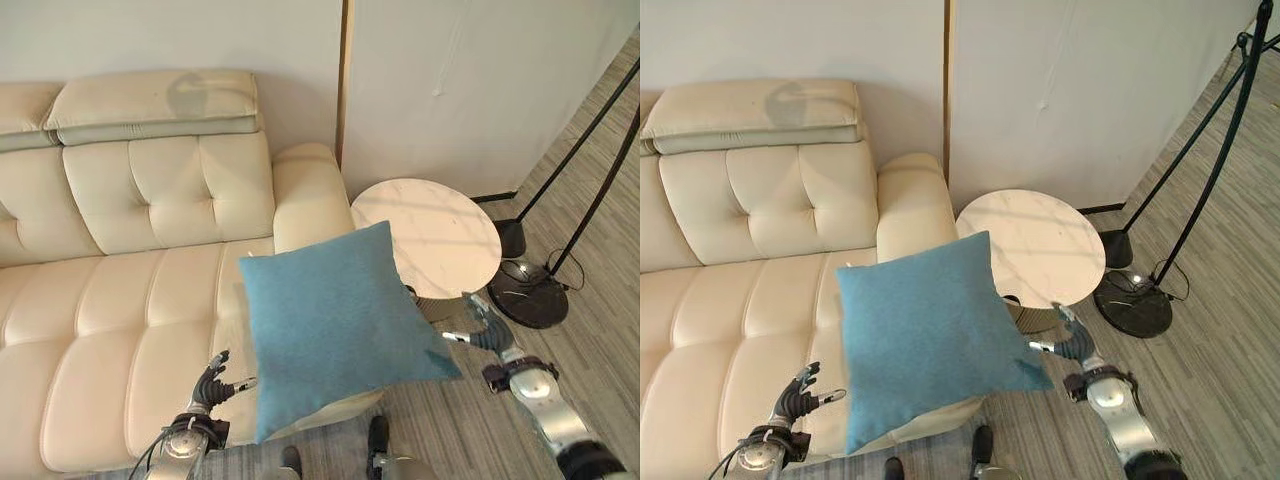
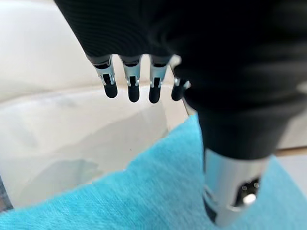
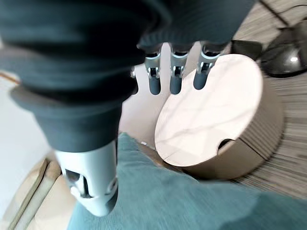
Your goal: Pick up all the scattered cushions and arrange them neatly on the sofa.
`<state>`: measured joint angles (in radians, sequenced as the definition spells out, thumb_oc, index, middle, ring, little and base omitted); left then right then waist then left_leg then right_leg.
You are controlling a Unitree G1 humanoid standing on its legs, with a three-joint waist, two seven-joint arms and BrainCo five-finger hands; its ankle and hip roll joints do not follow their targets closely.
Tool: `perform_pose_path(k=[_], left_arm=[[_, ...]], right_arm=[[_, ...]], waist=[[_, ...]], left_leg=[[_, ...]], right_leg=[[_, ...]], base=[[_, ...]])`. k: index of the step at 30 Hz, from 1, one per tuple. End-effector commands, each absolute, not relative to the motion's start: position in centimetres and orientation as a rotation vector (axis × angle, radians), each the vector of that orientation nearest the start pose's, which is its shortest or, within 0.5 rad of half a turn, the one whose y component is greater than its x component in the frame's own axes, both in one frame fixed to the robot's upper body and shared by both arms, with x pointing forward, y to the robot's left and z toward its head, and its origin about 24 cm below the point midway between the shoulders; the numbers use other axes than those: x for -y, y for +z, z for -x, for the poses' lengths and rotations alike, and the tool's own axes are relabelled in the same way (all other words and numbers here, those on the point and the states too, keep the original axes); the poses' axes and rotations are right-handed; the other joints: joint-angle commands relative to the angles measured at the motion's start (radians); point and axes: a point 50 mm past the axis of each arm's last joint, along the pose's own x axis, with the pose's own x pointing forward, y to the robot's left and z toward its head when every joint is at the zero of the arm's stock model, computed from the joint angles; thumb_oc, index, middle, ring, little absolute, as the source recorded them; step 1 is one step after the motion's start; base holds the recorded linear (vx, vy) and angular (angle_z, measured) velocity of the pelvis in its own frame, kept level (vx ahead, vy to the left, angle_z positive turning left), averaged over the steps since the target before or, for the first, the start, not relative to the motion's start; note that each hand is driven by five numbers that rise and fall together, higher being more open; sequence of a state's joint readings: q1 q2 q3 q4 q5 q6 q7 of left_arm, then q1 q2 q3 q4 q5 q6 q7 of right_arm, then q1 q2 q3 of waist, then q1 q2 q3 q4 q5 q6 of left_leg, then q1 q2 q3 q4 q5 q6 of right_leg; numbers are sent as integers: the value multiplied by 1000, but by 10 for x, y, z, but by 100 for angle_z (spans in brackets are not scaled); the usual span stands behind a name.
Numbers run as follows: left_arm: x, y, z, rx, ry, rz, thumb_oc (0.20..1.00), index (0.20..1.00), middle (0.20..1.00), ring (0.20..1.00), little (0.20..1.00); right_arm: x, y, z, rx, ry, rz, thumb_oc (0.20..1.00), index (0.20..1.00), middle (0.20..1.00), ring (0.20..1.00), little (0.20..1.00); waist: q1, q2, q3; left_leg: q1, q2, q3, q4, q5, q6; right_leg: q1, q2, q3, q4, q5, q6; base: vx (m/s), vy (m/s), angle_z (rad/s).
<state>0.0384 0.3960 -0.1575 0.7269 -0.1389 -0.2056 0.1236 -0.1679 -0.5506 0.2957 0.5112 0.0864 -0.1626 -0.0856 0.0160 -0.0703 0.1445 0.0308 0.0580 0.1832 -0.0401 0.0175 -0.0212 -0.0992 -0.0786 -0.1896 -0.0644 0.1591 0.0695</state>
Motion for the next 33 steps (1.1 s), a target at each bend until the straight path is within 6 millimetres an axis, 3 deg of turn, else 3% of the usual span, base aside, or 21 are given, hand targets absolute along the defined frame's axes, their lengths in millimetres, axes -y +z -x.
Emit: perform_pose_path(k=[1, 4, 5, 6, 10, 15, 16, 17, 18, 22, 25, 27, 30, 33], left_arm=[[-267, -55, -224, -420, 159, -387, 1000, 1000, 1000, 1000, 1000], [-258, -45, -250, -380, 144, -400, 1000, 1000, 1000, 1000, 1000], [-250, -36, -269, -344, 142, -388, 1000, 1000, 1000, 1000, 1000], [-251, -35, -269, -343, 143, -388, 1000, 1000, 1000, 1000, 1000], [-221, -9, -311, -248, 116, -363, 1000, 1000, 1000, 1000, 1000], [-168, 6, -335, -183, 33, -298, 1000, 1000, 1000, 1000, 1000], [-150, 10, -337, -152, -3, -250, 940, 940, 940, 940, 940], [-138, 14, -336, -120, -26, -221, 479, 479, 479, 479, 479], [-127, 19, -335, -87, -60, -195, 200, 200, 200, 200, 200], [-102, 43, -330, 48, -129, -73, 200, 200, 200, 200, 200], [-98, 52, -325, 96, -146, -15, 200, 200, 200, 200, 200], [-97, 66, -318, 167, -151, 66, 200, 200, 200, 200, 200], [-101, 71, -309, 202, -162, 98, 200, 200, 200, 200, 200], [-111, 73, -290, 237, -174, 107, 200, 200, 200, 200, 200]], right_arm=[[220, 13, -288, -150, 153, 588, 1000, 1000, 1000, 1000, 1000], [198, 27, -313, -101, 200, 601, 1000, 1000, 1000, 1000, 1000], [181, 37, -331, -73, 219, 603, 1000, 1000, 1000, 1000, 1000], [181, 37, -331, -71, 219, 603, 1000, 1000, 1000, 1000, 1000], [139, 51, -357, -36, 278, 676, 1000, 1000, 1000, 1000, 1000], [88, 51, -354, -4, 381, 613, 1000, 1000, 1000, 1000, 1000], [76, 49, -349, 3, 419, 568, 316, 316, 316, 316, 316], [69, 48, -344, 9, 442, 530, 200, 200, 200, 200, 200], [64, 48, -341, 18, 462, 496, 200, 200, 200, 200, 200], [51, 53, -326, 69, 516, 349, 200, 200, 200, 200, 200], [51, 56, -320, 90, 521, 286, 200, 200, 200, 200, 200], [59, 64, -309, 140, 511, 197, 200, 200, 200, 200, 200], [70, 67, -299, 175, 497, 144, 200, 200, 200, 200, 200], [89, 74, -275, 242, 476, 104, 200, 200, 200, 200, 200]], waist=[[17, -31, 8], [21, -27, 46], [23, -23, 74], [22, -23, 74], [23, -16, 126], [19, -12, 167], [19, -13, 172], [18, -14, 174], [16, -14, 175], [8, -18, 167], [3, -20, 157], [-8, -20, 138], [-22, -20, 107], [-45, -13, 53]], left_leg=[[-59, -60, -9, 103, -101, 1], [-102, -50, -14, 106, -87, -7], [-148, -44, -19, 111, -73, -11], [-150, -44, -19, 112, -73, -11], [-232, -33, -34, 126, -40, -19], [-270, -24, -54, 123, -15, -26], [-271, -23, -58, 115, -10, -29], [-270, -22, -59, 112, -9, -29], [-269, -20, -59, 109, -8, -30], [-252, -21, -48, 97, -12, -30], [-242, -21, -42, 93, -14, -29], [-206, -22, -34, 89, -28, -26], [-169, -27, -23, 79, -36, -22], [-107, -39, -16, 67, -55, -12]], right_leg=[[-2, -65, 6, 130, -148, 73], [-37, -59, 7, 132, -146, 65], [-81, -54, 11, 139, -141, 59], [-83, -54, 11, 140, -142, 59], [-158, -48, 13, 155, -131, 50], [-191, -47, 11, 161, -132, 44], [-191, -48, 9, 156, -131, 45], [-190, -47, 11, 154, -130, 45], [-190, -47, 13, 150, -128, 46], [-177, -45, 23, 138, -125, 48], [-169, -45, 26, 133, -123, 48], [-138, -41, 32, 130, -129, 49], [-106, -39, 38, 124, -131, 53], [-52, -40, 41, 118, -138, 60]], base=[[-65, -78, 15], [-153, -79, 8], [-187, -51, 6], [-209, -40, 4], [-129, -33, 6], [-46, -34, 7], [0, 0, 0], [0, 0, 0], [4, -2, 9], [2, 5, 3], [0, 0, 0], [41, 55, -3], [66, 75, -9], [83, 119, -11]])
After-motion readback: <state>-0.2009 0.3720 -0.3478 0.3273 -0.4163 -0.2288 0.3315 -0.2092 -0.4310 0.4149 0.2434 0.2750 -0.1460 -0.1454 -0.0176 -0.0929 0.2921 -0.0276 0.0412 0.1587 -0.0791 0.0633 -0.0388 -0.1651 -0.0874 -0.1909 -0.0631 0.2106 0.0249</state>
